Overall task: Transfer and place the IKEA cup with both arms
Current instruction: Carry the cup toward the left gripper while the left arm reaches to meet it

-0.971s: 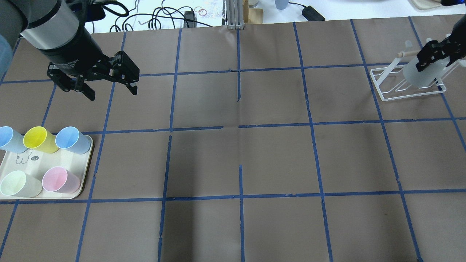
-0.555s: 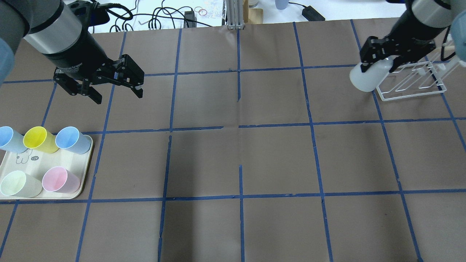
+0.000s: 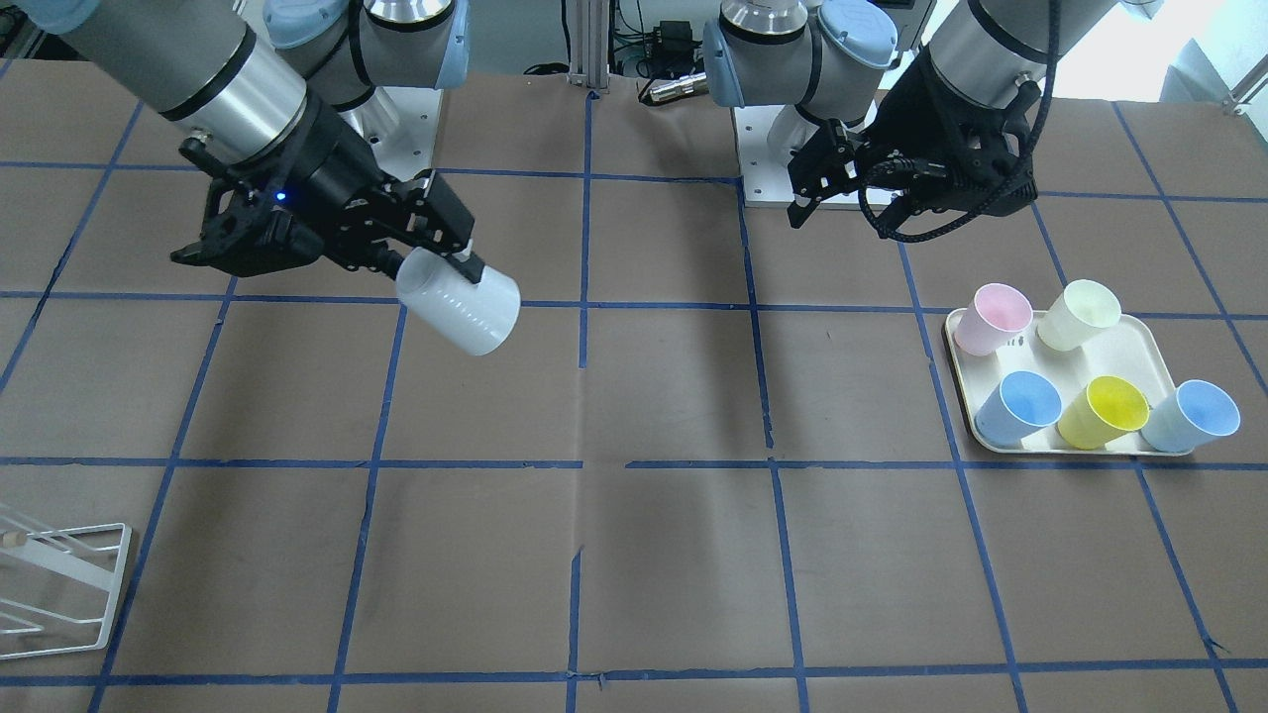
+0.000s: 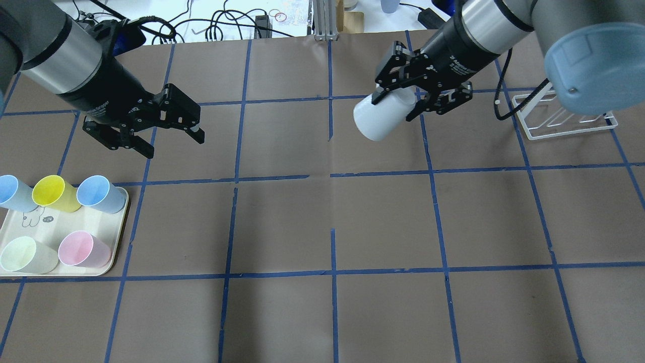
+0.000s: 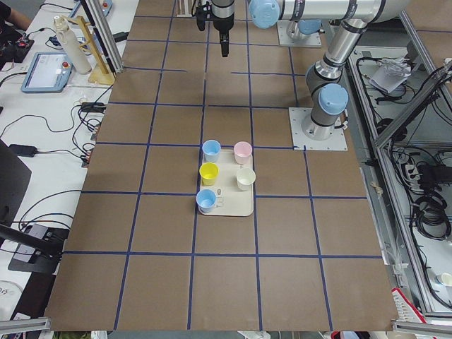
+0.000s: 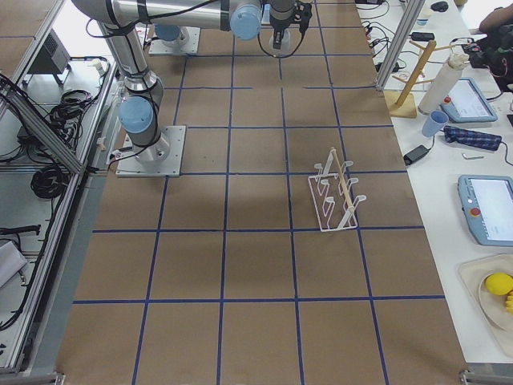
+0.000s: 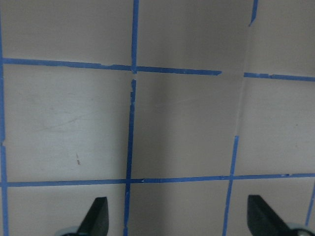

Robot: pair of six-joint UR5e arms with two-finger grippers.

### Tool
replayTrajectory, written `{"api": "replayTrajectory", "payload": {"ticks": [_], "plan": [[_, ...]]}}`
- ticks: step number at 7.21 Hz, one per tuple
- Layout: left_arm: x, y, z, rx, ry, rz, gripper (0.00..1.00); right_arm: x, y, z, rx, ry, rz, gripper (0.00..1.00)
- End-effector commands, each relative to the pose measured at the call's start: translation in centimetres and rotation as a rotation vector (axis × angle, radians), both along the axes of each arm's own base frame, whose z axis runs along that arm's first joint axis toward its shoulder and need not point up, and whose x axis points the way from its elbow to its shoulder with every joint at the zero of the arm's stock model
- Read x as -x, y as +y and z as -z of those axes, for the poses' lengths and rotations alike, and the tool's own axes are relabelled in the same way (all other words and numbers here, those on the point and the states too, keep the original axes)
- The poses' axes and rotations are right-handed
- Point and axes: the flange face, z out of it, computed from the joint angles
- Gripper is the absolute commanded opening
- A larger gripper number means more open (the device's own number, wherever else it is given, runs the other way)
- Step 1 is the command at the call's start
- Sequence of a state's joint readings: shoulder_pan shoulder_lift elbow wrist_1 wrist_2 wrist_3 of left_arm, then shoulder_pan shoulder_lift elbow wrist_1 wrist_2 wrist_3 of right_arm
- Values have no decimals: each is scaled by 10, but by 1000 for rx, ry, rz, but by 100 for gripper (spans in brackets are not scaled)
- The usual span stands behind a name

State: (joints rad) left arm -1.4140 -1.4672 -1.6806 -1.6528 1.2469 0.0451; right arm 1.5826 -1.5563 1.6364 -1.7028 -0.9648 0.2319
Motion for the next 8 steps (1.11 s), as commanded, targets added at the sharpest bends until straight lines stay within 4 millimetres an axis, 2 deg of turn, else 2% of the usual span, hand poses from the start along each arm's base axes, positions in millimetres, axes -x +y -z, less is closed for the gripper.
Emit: {"api": "replayTrajectory", "payload": {"ticks": [1,2,3,4,5,7,8], "plan": [[-32,1,12,-14,319,-106,100,-30,12,-28,-54,-304,31,0],[-32,2,19,-6,421,-98,100,-33,9,-26,-85,-421,34,0],[-23,7,26,-1,556,-85,100,-31,10,-12,-124,-508,48,0],[-17,3,28,26,677,-113,100,-24,11,5,-164,-634,74,0],[-12,3,36,41,770,-137,100,-16,10,15,-197,-781,109,0],[-5,5,70,15,939,-232,100,-16,17,35,-243,-941,133,0],[2,6,74,21,1009,-259,100,-17,18,39,-253,-962,140,0]]}}
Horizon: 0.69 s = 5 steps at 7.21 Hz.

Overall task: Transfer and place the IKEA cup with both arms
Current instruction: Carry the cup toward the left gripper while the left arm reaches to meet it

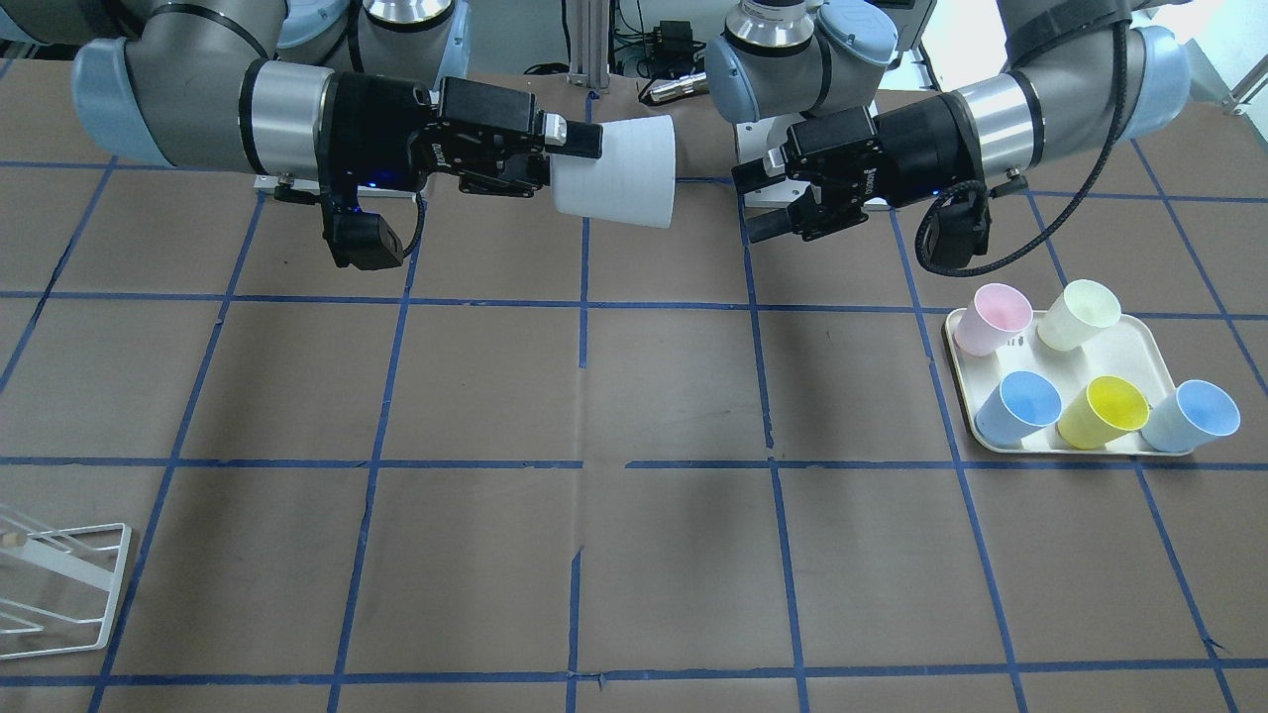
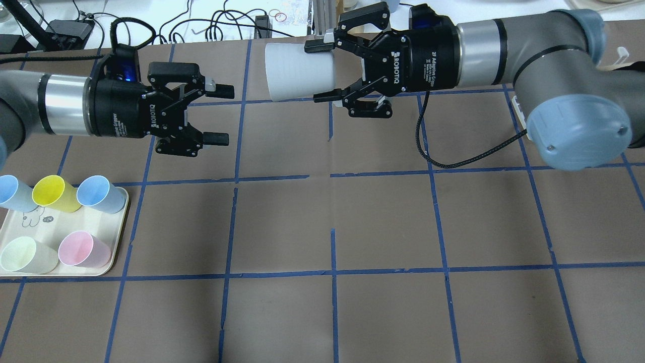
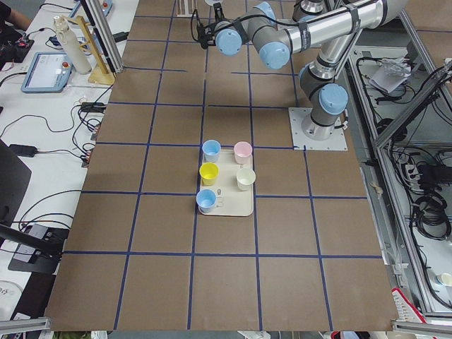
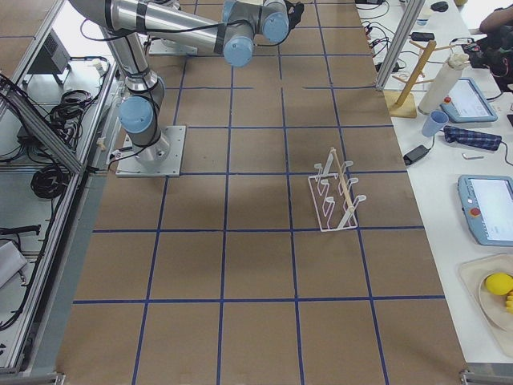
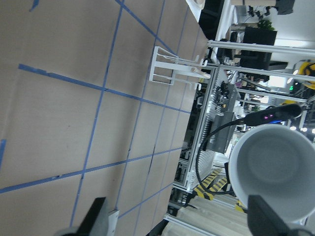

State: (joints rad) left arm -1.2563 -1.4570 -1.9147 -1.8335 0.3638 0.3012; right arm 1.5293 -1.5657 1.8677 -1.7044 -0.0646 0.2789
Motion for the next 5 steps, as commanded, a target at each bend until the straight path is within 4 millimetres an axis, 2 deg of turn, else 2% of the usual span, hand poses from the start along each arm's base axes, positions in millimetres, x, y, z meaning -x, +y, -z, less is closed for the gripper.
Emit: {"api": "replayTrajectory", "payload": {"ticks": [1,4,5], "plan": [[6,0,7,-1,117,-57,100,0,3,8,-30,-59,11,0],[15,-6,6,11,190,-78,100,-3,5,9,-38,-59,5,0],[30,-5,3,21,215,-60,100,-6,6,8,-38,-57,-2,0]]}}
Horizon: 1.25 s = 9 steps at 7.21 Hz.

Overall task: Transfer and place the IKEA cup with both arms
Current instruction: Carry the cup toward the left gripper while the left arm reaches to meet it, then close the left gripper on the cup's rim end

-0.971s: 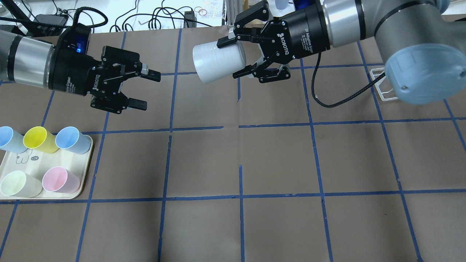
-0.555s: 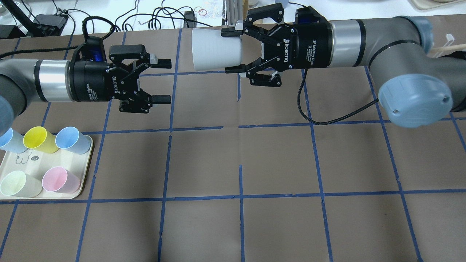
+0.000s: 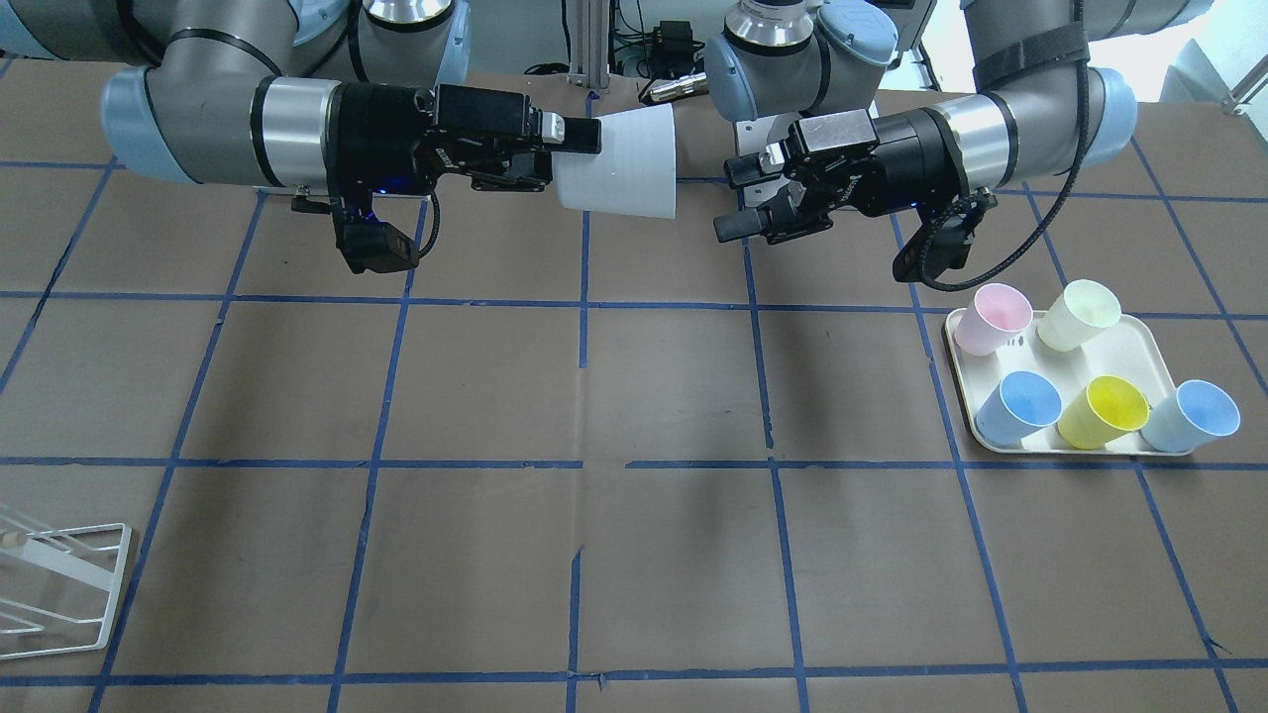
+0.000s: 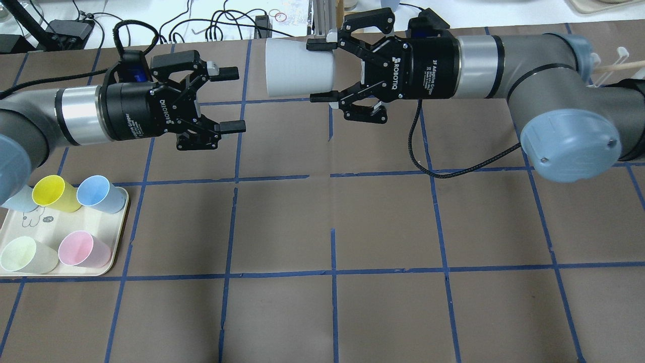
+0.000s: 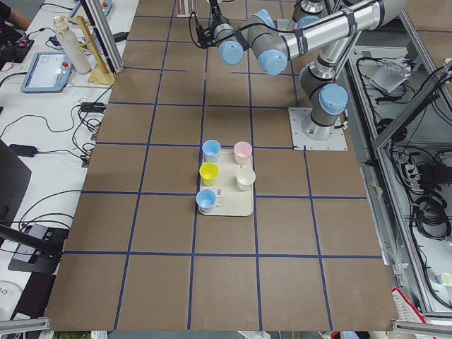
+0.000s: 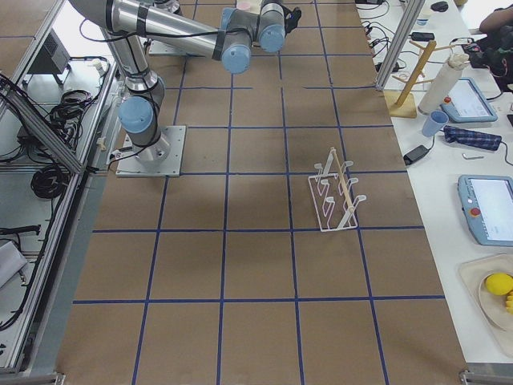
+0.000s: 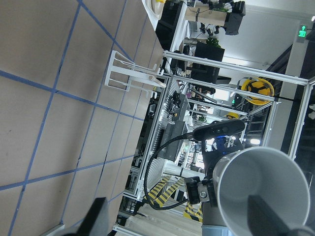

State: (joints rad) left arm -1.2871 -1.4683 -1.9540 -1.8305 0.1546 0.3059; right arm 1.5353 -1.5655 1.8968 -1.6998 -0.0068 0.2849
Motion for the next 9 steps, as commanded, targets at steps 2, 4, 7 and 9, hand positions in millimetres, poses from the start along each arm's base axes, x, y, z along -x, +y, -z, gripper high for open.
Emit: {"api": "replayTrajectory", "payload": {"ticks": [2,4,7,9], "plan": [[31,5,-8,41,18,53,100,-4,-2,2,-14,3,-9,0],[31,4,-4,40,20,53,95,-14,1,1,-17,-1,-29,0],[31,3,-5,50,16,55,60,-16,-3,8,-34,-3,-33,0],[31,3,-6,53,17,55,22,-16,-3,9,-34,-1,-34,0]]}}
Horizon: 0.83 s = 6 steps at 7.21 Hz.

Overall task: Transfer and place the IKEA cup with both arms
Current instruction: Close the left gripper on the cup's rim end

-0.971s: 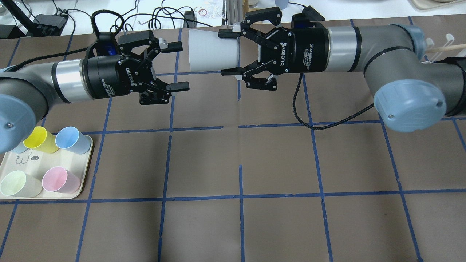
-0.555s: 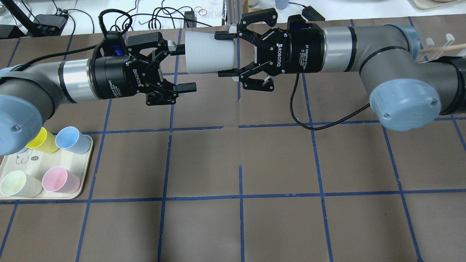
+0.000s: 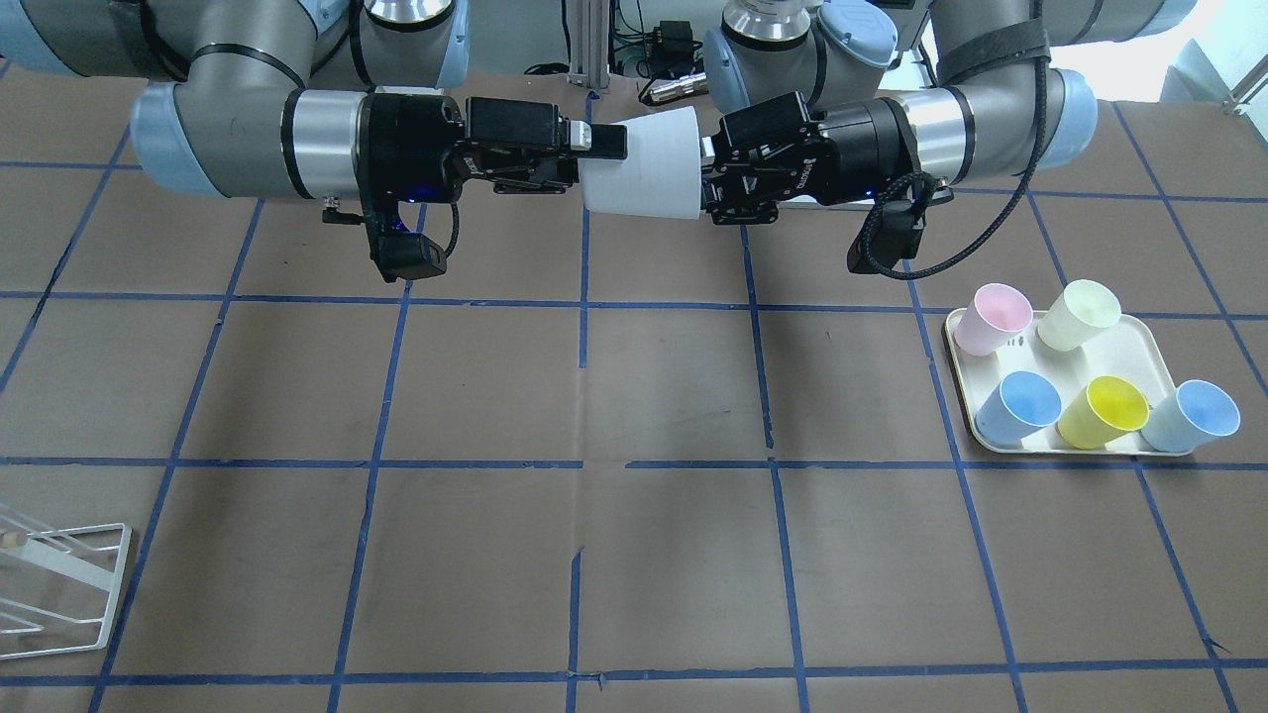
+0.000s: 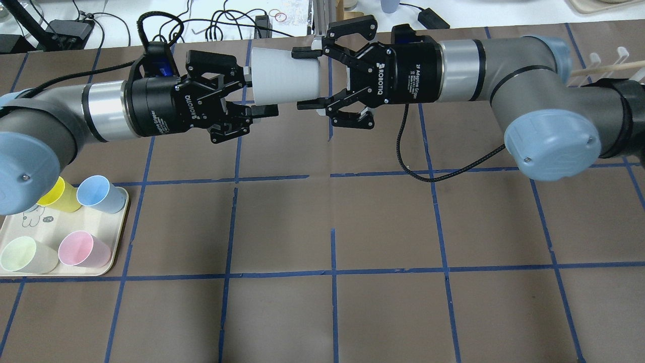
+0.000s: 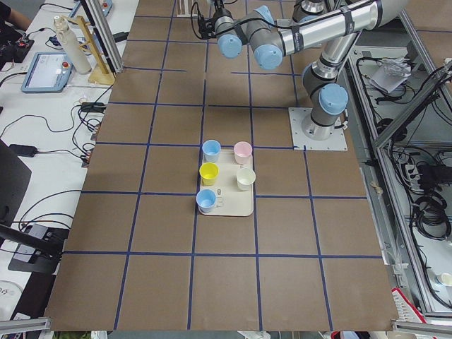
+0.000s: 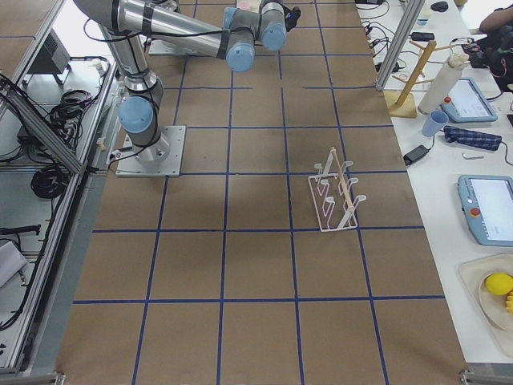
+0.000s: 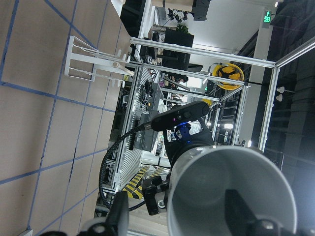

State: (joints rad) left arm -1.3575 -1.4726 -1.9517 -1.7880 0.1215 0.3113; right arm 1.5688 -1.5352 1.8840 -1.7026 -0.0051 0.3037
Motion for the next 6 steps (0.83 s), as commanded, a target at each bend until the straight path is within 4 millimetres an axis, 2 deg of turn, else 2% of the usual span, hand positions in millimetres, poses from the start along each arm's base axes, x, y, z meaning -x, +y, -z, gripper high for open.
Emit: {"api": "replayTrajectory", "payload": {"ticks": [1,2,3,4,5,6], "plan": [[0,1,-1,3,0,0,4,0,0,1,-4,2,-1,0],[1,3,-6,10,-2,-1,0,0,0,1,-10,4,-1,0],[1,5,-6,11,-5,1,0,0,-1,1,-12,0,0,12],[1,6,-8,16,-7,2,0,0,-1,1,-10,-2,0,67],[1,7,-9,15,-10,3,0,1,-2,2,-16,4,0,100],[1,7,-9,14,-13,4,0,1,-2,2,-19,11,-1,100]]}}
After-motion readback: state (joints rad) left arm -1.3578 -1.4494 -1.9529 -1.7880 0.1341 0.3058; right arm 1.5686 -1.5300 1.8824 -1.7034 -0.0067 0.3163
